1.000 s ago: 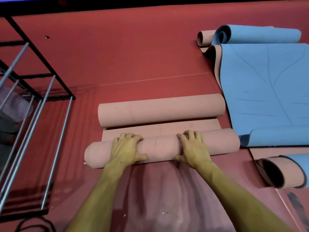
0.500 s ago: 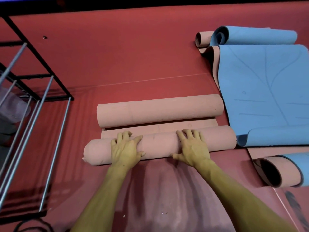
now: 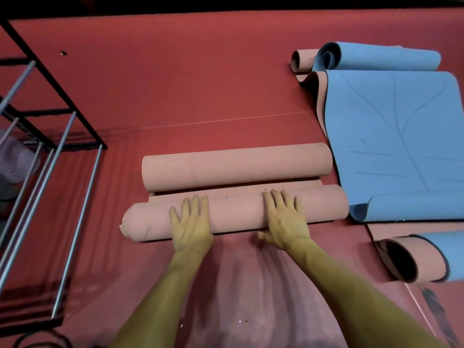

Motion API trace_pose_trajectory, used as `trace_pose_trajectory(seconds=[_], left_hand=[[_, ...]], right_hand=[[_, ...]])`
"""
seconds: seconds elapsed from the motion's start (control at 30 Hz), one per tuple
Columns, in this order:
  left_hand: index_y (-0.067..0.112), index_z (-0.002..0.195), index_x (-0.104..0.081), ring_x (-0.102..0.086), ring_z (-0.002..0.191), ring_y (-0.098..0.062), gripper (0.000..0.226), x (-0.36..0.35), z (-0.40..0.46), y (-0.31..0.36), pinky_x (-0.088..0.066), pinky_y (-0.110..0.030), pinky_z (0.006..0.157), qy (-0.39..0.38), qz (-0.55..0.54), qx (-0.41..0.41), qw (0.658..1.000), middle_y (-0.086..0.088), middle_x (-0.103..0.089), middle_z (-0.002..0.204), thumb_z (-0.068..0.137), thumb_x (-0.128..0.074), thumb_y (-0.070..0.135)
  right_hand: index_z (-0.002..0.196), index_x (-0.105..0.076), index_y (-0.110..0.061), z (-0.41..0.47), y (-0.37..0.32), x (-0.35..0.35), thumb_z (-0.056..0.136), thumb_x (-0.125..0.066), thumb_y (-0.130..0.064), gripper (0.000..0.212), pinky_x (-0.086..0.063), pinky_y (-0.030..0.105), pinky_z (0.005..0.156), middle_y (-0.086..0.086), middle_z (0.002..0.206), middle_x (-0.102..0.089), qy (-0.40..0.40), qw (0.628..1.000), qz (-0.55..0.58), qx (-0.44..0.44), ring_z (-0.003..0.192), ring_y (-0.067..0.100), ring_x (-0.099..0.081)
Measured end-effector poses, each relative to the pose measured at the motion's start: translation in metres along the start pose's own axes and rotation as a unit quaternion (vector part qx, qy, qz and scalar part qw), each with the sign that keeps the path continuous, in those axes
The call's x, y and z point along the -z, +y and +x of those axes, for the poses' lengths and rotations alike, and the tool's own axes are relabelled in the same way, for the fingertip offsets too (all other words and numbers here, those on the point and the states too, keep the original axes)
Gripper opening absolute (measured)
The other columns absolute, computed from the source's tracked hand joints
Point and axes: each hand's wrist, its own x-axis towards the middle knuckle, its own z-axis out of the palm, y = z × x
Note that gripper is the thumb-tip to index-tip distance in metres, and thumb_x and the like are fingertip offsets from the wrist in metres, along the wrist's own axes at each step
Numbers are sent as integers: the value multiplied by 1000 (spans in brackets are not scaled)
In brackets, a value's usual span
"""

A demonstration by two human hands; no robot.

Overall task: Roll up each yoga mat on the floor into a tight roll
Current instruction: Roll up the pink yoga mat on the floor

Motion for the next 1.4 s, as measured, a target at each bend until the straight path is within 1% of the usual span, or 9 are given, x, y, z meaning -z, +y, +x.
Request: trace_pose_trajectory(seconds=[0.3,0.47,0.83,0.87,0.93,1.0,1.1,1.23,1.4], left_hand=[[28,135,-54,-53,118,-24,99,3,25,-8,-32,-53,102,0,-4,-8,1000,6,-60,125,47,-94,45],[36,144,-47,-47,127,-18,102,21,36,-17,-34,-45,100,-71,2,-43,997,12,-58,136,54,-88,65],[42,128,-62,-64,107,-19,95,49,21,-31,-46,-34,80,-283,-76,-86,952,12,-71,117,40,-92,60],[42,133,-60,-60,122,-22,102,49,20,-30,-47,-36,86,-287,-77,-87,951,7,-66,134,39,-94,59],[41,140,-57,-22,157,-31,112,46,22,-28,-41,-46,108,-286,-71,-89,951,-9,-18,172,37,-97,56],[42,141,-57,11,160,-35,112,42,25,-29,-30,-48,123,-293,-82,-78,949,-17,24,169,37,-99,53],[47,145,-51,15,159,-35,120,41,27,-31,-26,-48,126,-310,-118,-71,941,-19,29,167,36,-100,54],[50,158,-30,13,160,-31,139,32,24,-34,-23,-54,126,-287,-132,-61,947,-15,27,169,37,-99,56],[50,162,-15,18,159,-26,151,30,23,-37,-19,-59,125,-254,-154,-56,953,-7,32,168,37,-100,54]], right_hand=[[134,-48,-10,25,-1,-9,56,-93,-41,95,-38,60,104,10,127,-55,-17,999,-34,-13,116,36,-50],[137,-46,-14,35,6,8,69,-85,-46,85,-40,55,105,7,132,-55,-61,997,-34,24,121,32,-51],[141,-48,-31,25,25,29,45,-93,-67,111,-43,46,109,-2,138,-60,-284,954,77,57,132,29,-45],[143,-47,-33,24,27,29,45,-93,-68,114,-33,50,116,-3,147,-52,-280,954,85,61,140,31,-37],[150,-44,-40,22,28,30,44,-89,-75,120,-10,60,124,-1,167,-18,-274,957,71,66,153,40,-10],[153,-41,-45,20,29,33,46,-85,-80,121,-13,58,125,9,169,-3,-267,961,50,57,151,44,-9],[156,-35,-43,21,27,32,52,-87,-77,121,-34,53,116,8,151,-32,-272,958,68,61,138,37,-33],[144,-37,-24,17,21,30,53,-93,-66,114,-40,52,109,4,139,-51,-266,958,94,46,129,31,-48],[137,-45,-17,16,8,37,59,-88,-67,102,-35,54,113,8,144,-45,-261,963,31,65,131,36,-42]])
